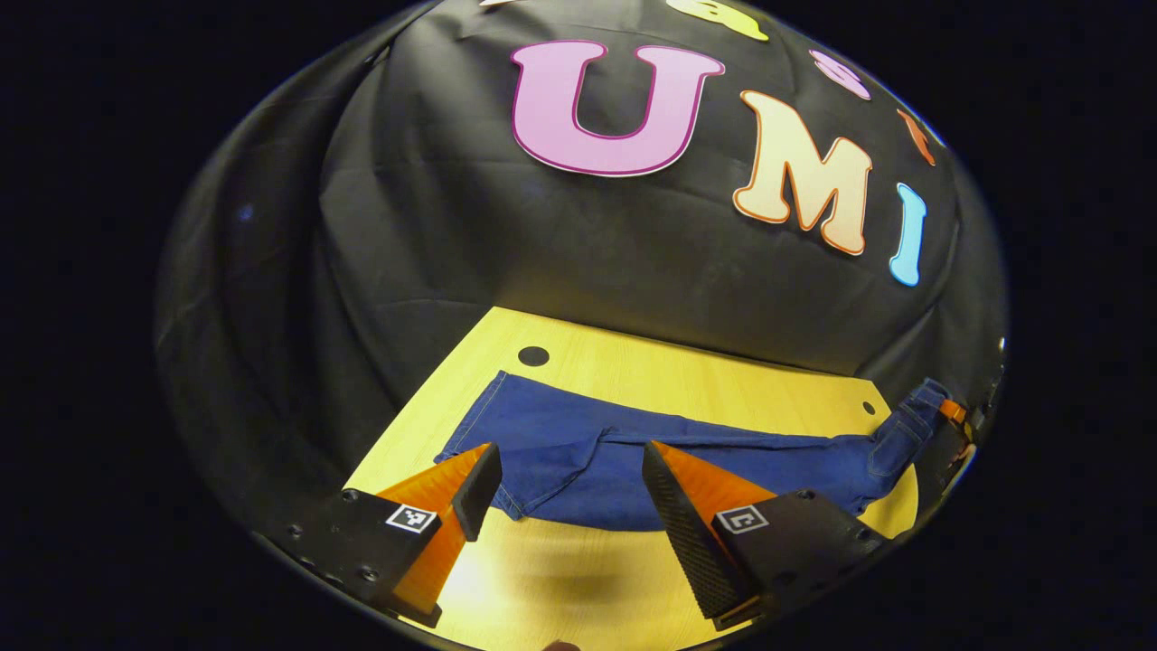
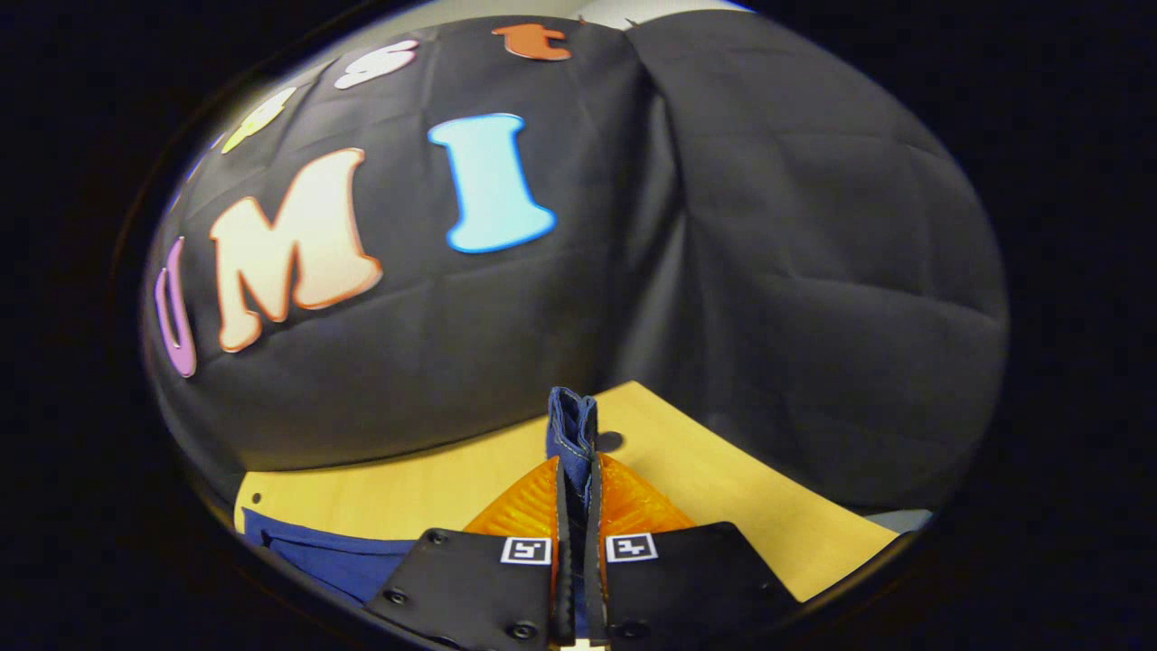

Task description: Grasp the waist and the cuffs of the jeans and fold them to make the two legs overlap; first hold the waist and fold one-third of the jeans toward the cuffs, then hold the cuffs and fold the remaining one-third in the same direction to finish folding.

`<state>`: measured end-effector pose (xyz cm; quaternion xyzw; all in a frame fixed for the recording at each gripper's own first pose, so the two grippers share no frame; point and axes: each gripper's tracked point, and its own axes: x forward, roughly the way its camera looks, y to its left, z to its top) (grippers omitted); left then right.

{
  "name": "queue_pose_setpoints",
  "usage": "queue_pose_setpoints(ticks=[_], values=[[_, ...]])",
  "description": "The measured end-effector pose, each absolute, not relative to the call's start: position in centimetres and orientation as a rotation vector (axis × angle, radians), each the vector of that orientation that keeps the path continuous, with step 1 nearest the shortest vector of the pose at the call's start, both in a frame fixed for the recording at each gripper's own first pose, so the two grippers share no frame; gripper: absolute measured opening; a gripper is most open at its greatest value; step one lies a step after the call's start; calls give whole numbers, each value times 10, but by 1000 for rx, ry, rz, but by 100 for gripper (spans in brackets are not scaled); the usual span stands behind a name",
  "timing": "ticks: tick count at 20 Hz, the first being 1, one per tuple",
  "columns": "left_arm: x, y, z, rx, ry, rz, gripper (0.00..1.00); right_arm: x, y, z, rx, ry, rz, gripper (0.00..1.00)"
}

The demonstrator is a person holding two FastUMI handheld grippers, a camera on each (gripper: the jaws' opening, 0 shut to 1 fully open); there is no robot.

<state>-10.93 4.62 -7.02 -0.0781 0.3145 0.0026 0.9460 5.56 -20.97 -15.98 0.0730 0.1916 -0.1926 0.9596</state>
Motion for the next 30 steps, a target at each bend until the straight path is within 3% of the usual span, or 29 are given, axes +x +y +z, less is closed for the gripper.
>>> queue_pose_setpoints(ticks=[7, 17, 28, 30], values=[[-111, 74, -89, -154, 676, -1, 96, 11, -201, -106, 162, 321, -199, 8], [-120, 120, -119, -183, 730, -2, 98, 9, -200, -110, 299, 403, 136, 7], [-104, 155, -187, -218, 827, -27, 96, 5, -193, -118, 324, 664, 207, 6], [-95, 162, -206, -198, 850, -29, 96, 7, -185, -114, 369, 712, 240, 15]])
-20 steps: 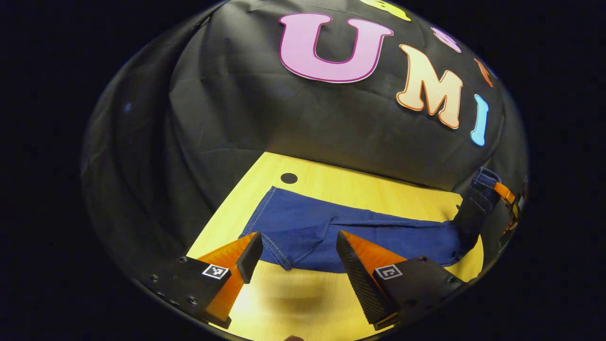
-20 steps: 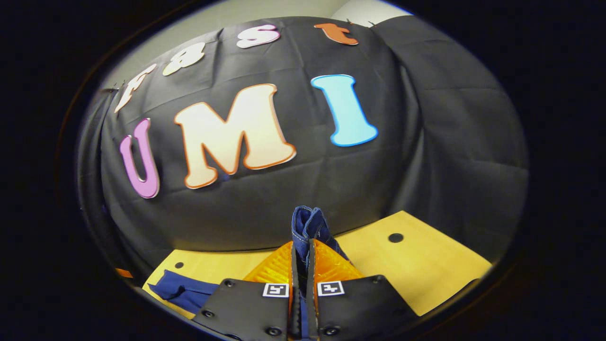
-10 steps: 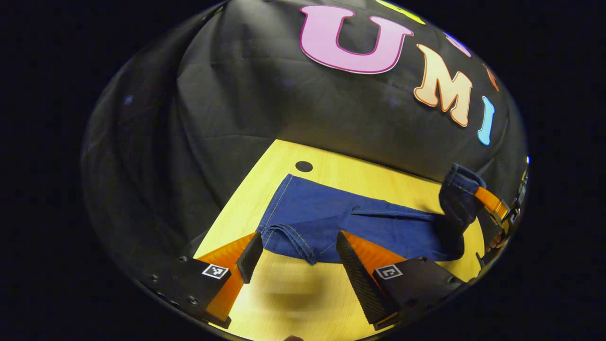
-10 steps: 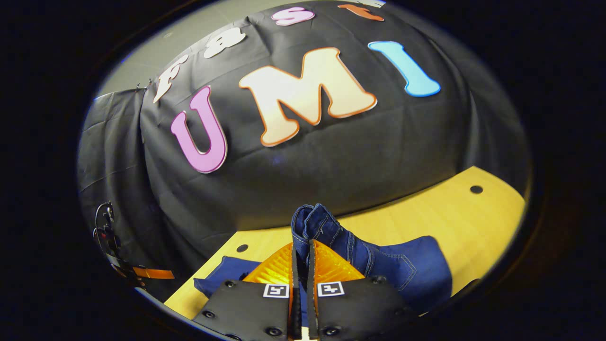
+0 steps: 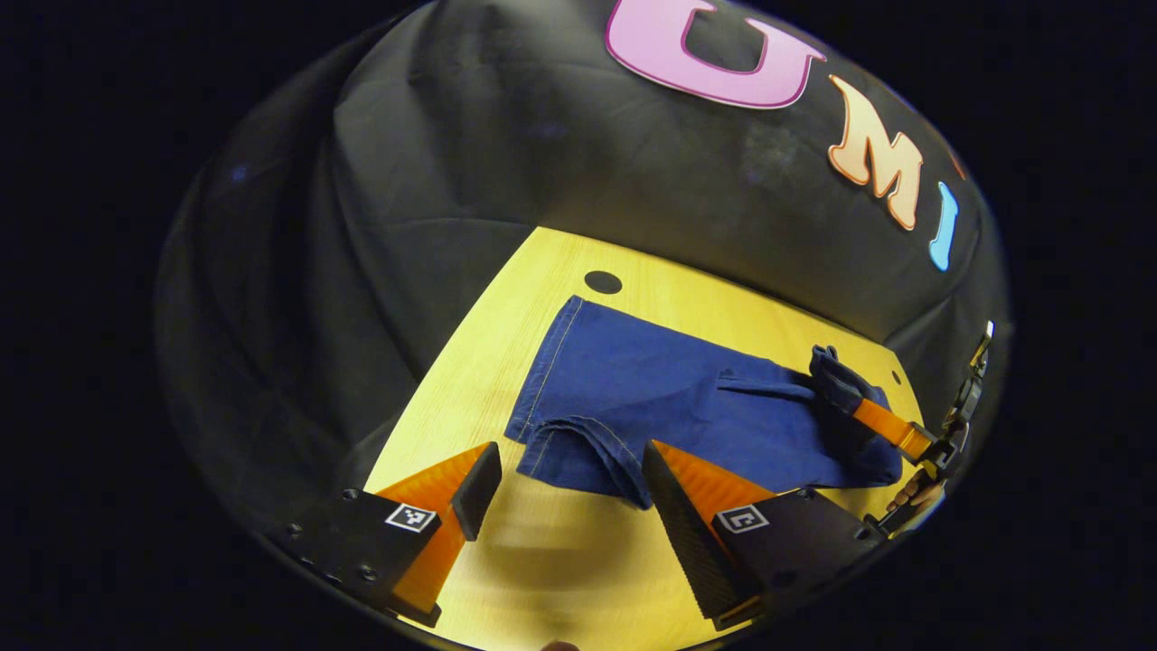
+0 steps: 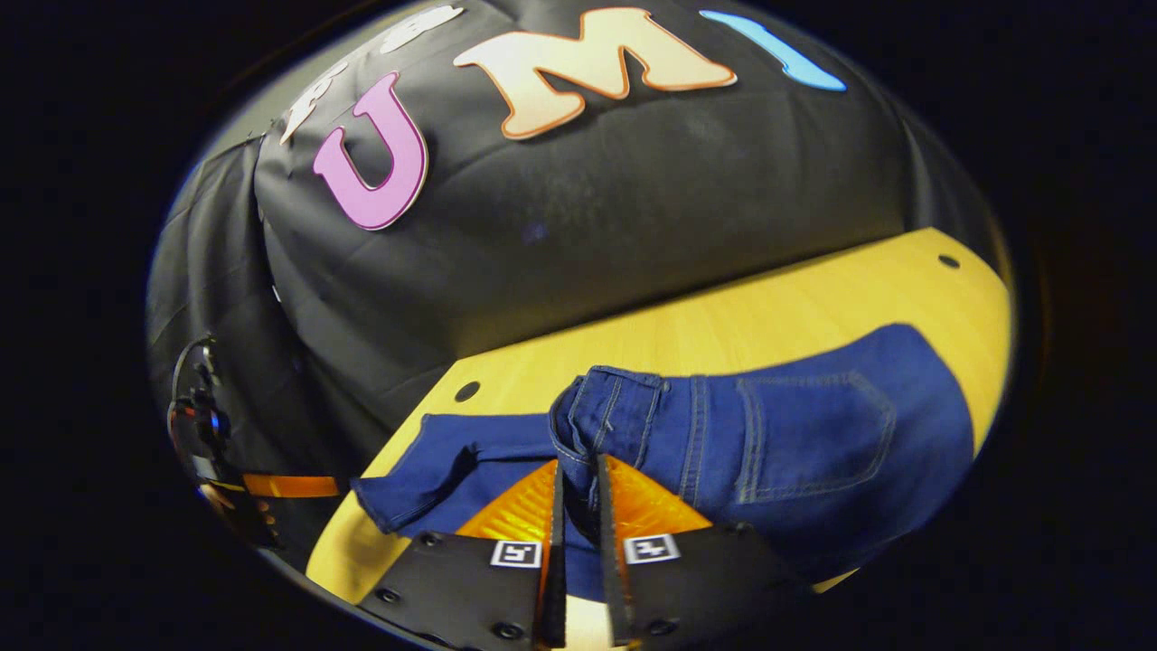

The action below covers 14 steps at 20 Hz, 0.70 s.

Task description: Grasp the waist and the cuffs of the jeans and fold them to make the two legs overlap; first hold the waist and fold one-third of the jeans toward the cuffs, then hold the cuffs and fold the remaining one-third in the same direction to finish folding.

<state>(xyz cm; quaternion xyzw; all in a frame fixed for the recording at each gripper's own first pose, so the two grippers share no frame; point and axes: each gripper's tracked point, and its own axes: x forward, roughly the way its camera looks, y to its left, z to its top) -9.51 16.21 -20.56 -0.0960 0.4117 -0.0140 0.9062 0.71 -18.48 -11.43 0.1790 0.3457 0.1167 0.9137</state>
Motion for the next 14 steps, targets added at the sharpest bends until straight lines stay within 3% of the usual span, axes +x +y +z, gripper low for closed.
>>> queue_pose_setpoints(ticks=[4, 5, 8, 9, 10, 14], values=[[-80, 172, -237, -137, 900, -50, 97, 2, -187, -131, 311, 733, 245, 71], [-74, 175, -241, -123, 899, -57, 96, 2, -189, -137, 294, 741, 248, 80], [-63, 174, -251, -104, 892, -81, 96, -4, -199, -133, 264, 747, 252, 82], [-59, 174, -255, -98, 895, -88, 96, -5, -201, -131, 255, 749, 254, 78], [-59, 171, -259, -95, 904, -94, 96, -7, -205, -131, 246, 750, 252, 96], [-55, 163, -264, -89, 912, -111, 95, -13, -211, -128, 218, 771, 261, 95]])
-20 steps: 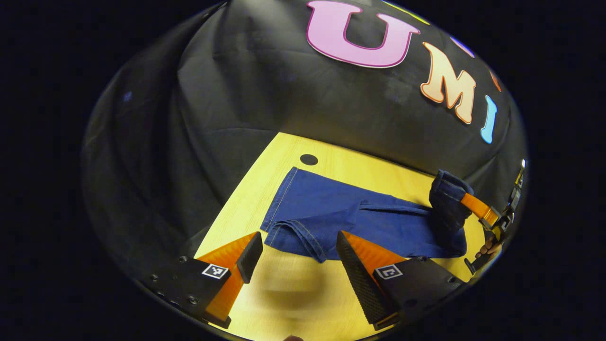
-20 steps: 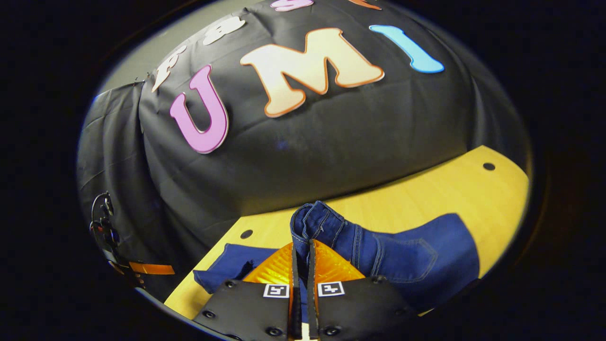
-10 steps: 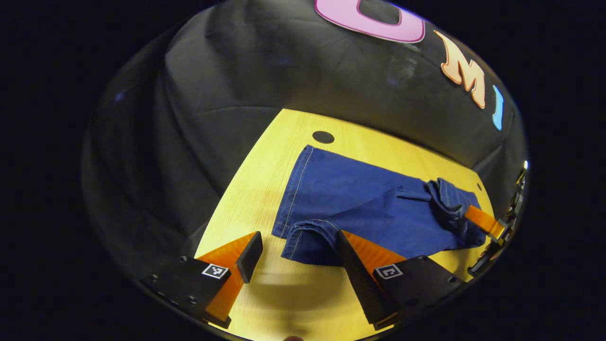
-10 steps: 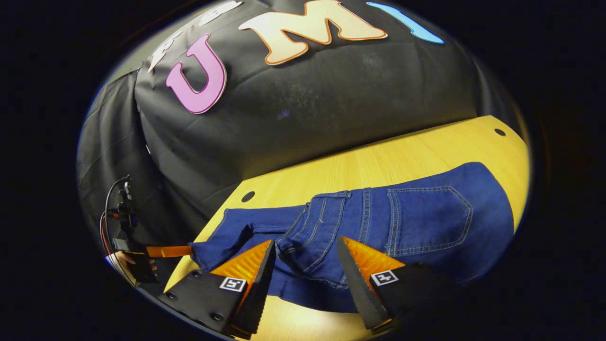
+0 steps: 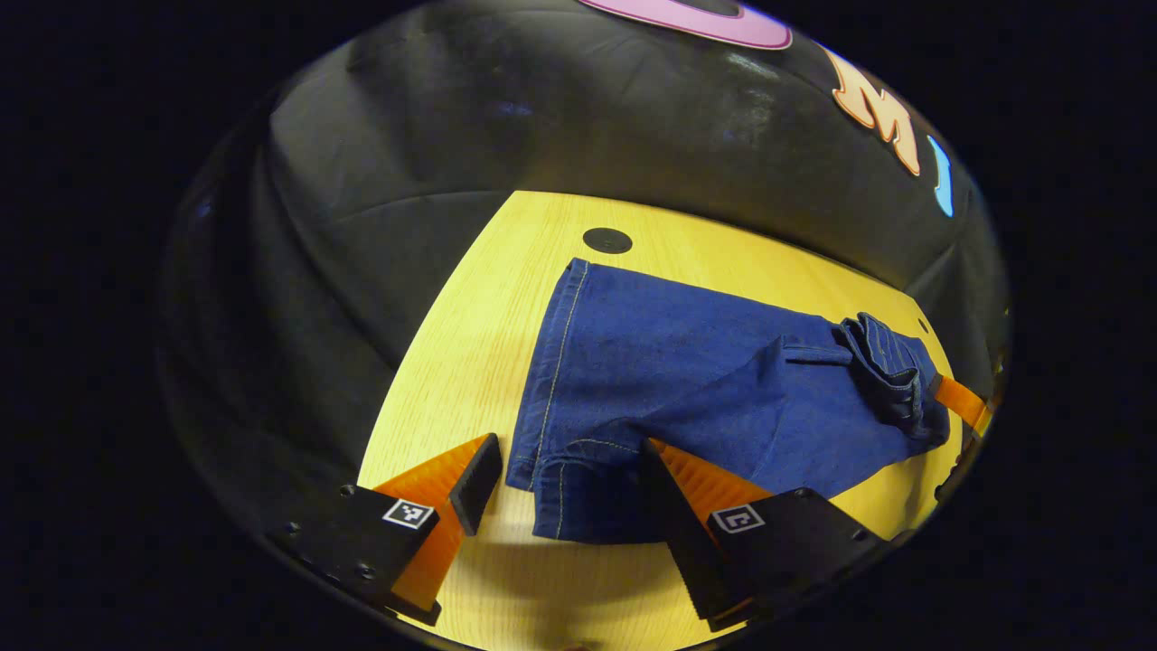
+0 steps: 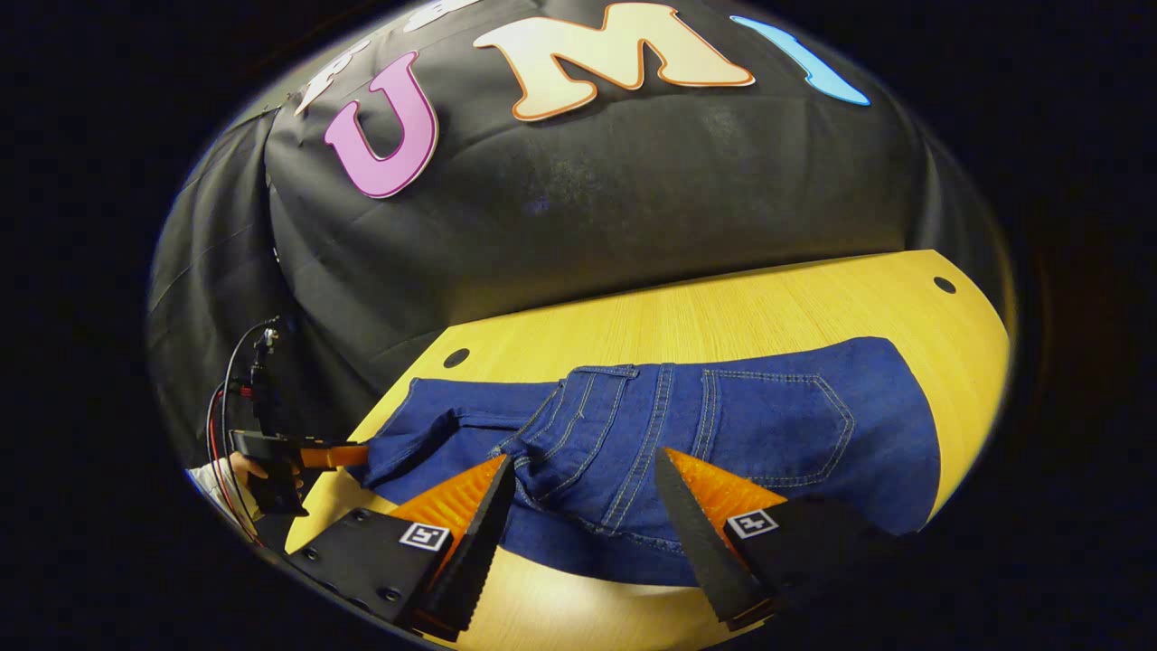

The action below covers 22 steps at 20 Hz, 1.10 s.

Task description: Grasp the waist and the cuffs of the jeans and fold them to make the two legs overlap; first hold the waist and fold one-third of the jeans toward the cuffs, then hold the cuffs and fold the remaining one-third in the same direction to finish folding.

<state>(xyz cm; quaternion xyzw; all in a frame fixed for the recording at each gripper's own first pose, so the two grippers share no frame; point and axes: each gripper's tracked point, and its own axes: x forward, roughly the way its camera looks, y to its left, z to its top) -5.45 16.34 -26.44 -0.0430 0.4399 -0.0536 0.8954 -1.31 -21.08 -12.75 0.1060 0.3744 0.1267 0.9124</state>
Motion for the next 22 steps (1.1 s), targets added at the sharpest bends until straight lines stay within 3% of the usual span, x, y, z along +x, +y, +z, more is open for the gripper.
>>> queue_pose_setpoints(ticks=[5, 6, 7, 8, 9, 16, 22], values=[[-55, 157, -265, -46, 943, -79, 28, -21, -224, -118, 187, 765, 282, 95], [-54, 158, -267, -27, 954, -71, 25, -20, -226, -113, 185, 757, 285, 95], [-53, 159, -263, -24, 958, -49, 13, -21, -229, -107, 183, 747, 289, 95], [-51, 156, -259, -26, 959, -30, 8, -22, -232, -100, 179, 734, 295, 96], [-49, 152, -249, -45, 944, -18, 4, -22, -236, -93, 175, 721, 299, 96], [-34, 94, -150, -276, 752, -79, 2, -38, -275, -54, 142, 661, 316, 95], [-29, 14, -96, -203, 696, -216, 1, -63, -300, -26, 161, 628, 328, 95]])
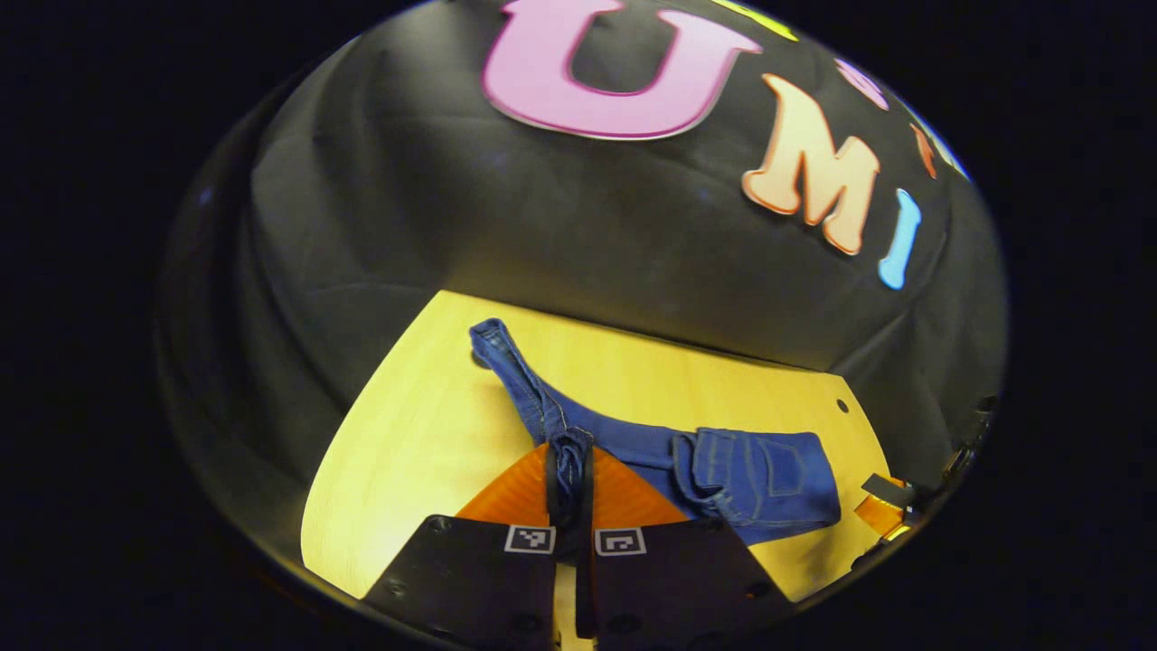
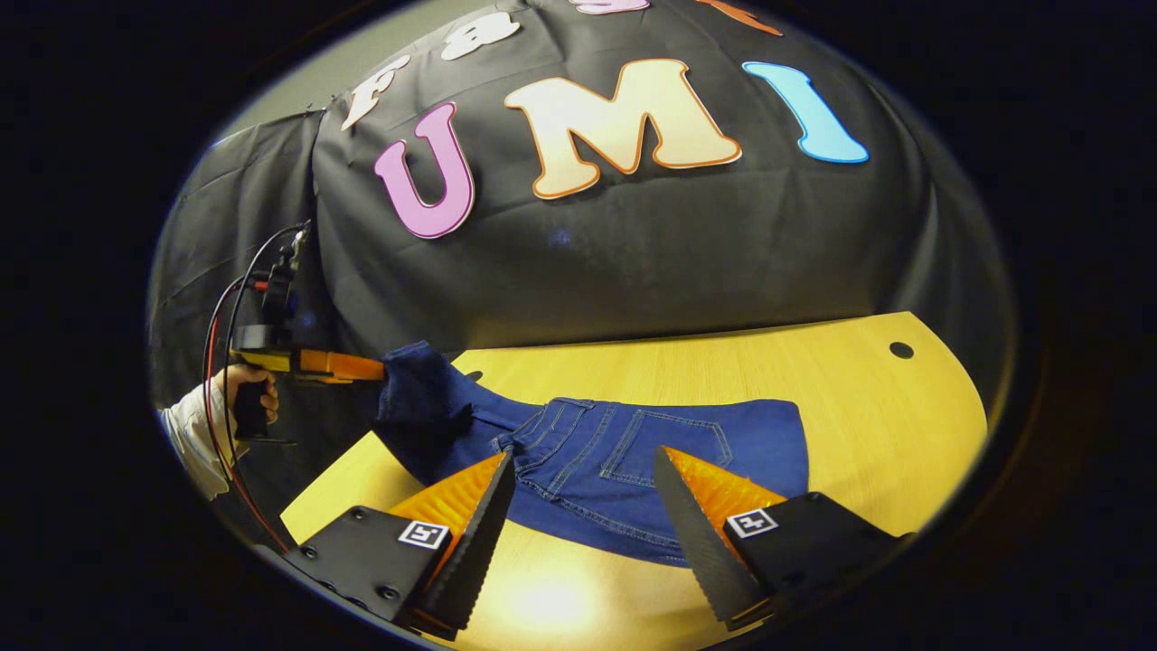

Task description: Grasp the waist and the cuffs of the jeans and fold them to make the two legs overlap; first hold the waist and fold one-third of the jeans toward the cuffs, then hold the cuffs and fold the remaining one-third in the same direction to finish folding.

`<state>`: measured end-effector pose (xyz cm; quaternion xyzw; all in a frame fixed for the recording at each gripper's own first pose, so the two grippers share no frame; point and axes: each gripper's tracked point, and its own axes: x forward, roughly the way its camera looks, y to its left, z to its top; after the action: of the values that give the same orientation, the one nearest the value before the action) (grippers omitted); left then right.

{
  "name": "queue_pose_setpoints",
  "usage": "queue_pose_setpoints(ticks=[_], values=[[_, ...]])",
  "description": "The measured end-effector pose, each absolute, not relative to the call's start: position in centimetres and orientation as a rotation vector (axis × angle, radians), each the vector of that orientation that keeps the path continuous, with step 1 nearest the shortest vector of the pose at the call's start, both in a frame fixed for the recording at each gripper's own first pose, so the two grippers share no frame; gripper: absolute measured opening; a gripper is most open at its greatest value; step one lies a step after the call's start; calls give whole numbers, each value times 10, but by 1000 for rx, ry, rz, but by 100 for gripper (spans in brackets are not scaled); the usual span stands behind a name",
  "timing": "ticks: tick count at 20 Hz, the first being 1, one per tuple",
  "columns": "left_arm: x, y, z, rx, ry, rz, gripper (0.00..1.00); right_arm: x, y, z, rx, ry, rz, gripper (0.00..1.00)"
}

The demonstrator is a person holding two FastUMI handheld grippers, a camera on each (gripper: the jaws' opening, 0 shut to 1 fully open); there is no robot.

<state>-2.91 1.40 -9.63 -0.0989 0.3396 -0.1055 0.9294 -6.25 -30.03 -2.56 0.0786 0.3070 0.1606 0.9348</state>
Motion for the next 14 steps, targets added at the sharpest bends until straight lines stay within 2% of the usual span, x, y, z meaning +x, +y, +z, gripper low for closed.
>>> queue_pose_setpoints(ticks=[2, 3, 4, 11, 12, 14], values=[[-25, -17, -82, -190, 678, -263, 1, -73, -313, -19, 157, 619, 324, 95], [-23, -33, -76, -183, 675, -285, 5, -76, -320, -15, 157, 614, 319, 95], [-22, -47, -72, -177, 669, -303, 2, -80, -327, -13, 156, 611, 310, 95], [-22, -144, -49, -129, 647, -450, 2, -103, -387, 0, 194, 606, 223, 95], [-24, -158, -48, -122, 650, -472, 5, -106, -394, 0, 200, 605, 211, 95], [-27, -190, -50, -108, 656, -516, 2, -110, -409, 3, 206, 603, 191, 95]])
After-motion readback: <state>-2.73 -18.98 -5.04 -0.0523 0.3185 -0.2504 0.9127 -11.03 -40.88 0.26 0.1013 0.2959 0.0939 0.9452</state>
